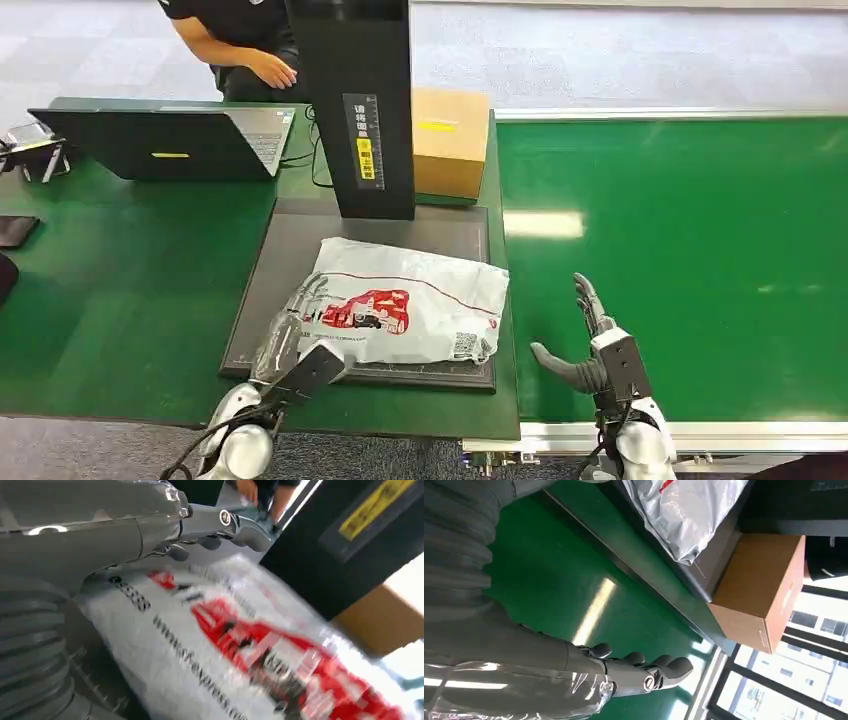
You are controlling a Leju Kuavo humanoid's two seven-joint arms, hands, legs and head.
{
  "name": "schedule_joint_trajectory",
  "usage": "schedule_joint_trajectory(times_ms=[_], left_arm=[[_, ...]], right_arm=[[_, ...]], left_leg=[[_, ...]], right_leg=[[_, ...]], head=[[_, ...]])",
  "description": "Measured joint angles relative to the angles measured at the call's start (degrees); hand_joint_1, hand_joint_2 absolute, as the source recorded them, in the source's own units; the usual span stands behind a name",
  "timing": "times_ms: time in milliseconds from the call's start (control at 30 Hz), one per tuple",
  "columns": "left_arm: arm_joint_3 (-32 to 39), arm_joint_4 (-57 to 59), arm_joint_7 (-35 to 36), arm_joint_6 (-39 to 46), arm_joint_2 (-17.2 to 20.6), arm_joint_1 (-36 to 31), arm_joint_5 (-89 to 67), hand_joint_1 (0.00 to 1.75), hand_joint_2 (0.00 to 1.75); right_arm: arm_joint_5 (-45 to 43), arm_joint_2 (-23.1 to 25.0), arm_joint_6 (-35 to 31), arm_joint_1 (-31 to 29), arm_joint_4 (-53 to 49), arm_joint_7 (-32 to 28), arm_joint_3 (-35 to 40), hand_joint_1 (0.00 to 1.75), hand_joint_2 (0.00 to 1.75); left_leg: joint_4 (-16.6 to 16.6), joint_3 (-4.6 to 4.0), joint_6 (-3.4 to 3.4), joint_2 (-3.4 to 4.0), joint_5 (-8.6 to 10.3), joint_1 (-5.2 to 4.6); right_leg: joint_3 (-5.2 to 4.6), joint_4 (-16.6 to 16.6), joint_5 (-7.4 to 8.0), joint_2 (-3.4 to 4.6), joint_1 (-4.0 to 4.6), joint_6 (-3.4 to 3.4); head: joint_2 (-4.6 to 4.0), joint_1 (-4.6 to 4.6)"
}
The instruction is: Moved the parcel from conveyor to table for the left to box.
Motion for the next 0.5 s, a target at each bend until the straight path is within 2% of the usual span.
schedule_joint_trajectory(times_ms=[167, 200, 233, 500], left_arm=[[0.0, 2.4, 5.8, -2.1, 0.1, -0.4, -3.0, 0.00, 1.75], [0.0, 2.8, 6.2, -2.2, 0.1, -0.6, -3.2, 0.26, 1.75], [0.0, 3.0, 6.4, -2.2, 0.1, -0.7, -3.3, 1.75, 1.75], [0.3, 3.6, 5.8, -1.6, 0.2, -1.2, -2.0, 1.75, 1.75]], right_arm=[[-0.1, 0.0, -0.1, 0.1, 0.0, 0.0, -0.3, 0.00, 1.75], [-0.1, 0.1, -0.1, 0.1, 0.0, 0.0, -0.3, 0.00, 1.75], [-0.1, 0.1, -0.1, 0.2, 0.0, 0.0, -0.3, 0.00, 1.75], [-0.2, 0.5, -0.1, 0.7, -0.3, 0.2, -0.4, 0.00, 1.75]], left_leg=[[0.0, 0.00, 0.00, 0.00, 0.00, 0.00], [0.0, 0.00, 0.00, 0.00, 0.00, 0.00], [0.0, 0.00, 0.00, 0.00, 0.00, 0.00], [0.0, 0.01, 0.00, 0.00, 0.00, 0.00]], right_leg=[[0.00, 0.0, 0.00, 0.00, 0.00, 0.00], [0.00, 0.0, 0.00, 0.00, 0.00, 0.00], [0.00, 0.0, 0.00, 0.00, 0.00, 0.00], [0.02, 0.0, 0.00, 0.00, 0.00, 0.00]], head=[[0.00, -0.02], [0.00, -0.02], [0.00, -0.02], [0.00, 0.00]])
